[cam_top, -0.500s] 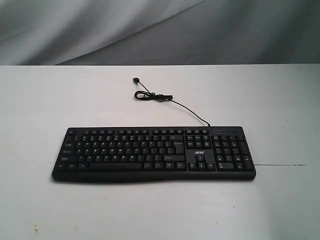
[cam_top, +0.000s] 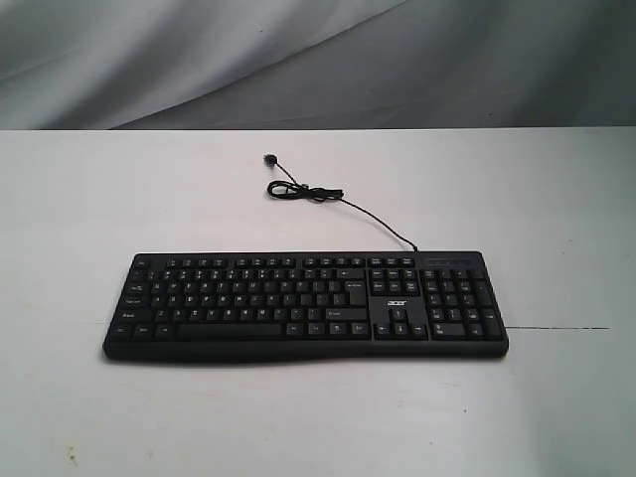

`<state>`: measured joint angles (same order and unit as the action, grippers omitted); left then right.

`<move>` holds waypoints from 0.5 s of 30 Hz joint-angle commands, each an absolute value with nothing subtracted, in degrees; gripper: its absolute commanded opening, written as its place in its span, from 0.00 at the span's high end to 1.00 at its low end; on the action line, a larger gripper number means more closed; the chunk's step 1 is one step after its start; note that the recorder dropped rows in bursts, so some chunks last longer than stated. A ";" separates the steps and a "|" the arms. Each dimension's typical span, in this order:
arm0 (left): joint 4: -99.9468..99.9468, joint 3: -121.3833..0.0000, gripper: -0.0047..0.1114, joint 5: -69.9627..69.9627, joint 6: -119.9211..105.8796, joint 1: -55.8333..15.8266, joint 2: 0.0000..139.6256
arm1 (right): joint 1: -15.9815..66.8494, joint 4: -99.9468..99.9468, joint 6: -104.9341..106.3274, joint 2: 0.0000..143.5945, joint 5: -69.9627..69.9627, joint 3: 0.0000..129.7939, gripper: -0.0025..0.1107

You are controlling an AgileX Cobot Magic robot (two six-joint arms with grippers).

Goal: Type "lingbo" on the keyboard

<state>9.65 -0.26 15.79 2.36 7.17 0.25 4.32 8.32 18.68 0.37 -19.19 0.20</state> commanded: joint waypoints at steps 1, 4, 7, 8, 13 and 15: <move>9.55 0.00 0.96 15.22 2.62 6.75 0.00 | 3.93 8.37 18.76 0.00 -19.19 0.00 0.98; 9.55 0.00 0.96 15.22 2.62 6.75 0.00 | 3.93 8.37 18.76 0.00 -19.19 0.00 0.98; 9.55 0.00 0.96 15.22 2.62 6.75 0.00 | 3.93 8.37 18.76 0.00 -19.19 0.00 0.98; 9.55 0.00 0.96 15.22 2.62 6.75 0.00 | 3.93 8.55 18.70 0.00 -19.19 0.00 0.98; 9.55 0.00 0.96 15.22 2.62 6.75 0.00 | 3.93 9.46 18.70 0.00 -19.94 0.59 0.98; 9.55 0.00 0.96 15.22 2.62 6.75 0.00 | 3.93 10.25 18.70 0.00 -21.27 3.58 0.98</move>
<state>9.65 -0.26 15.79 2.36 7.17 0.25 4.32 9.05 18.68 0.37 -20.09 0.66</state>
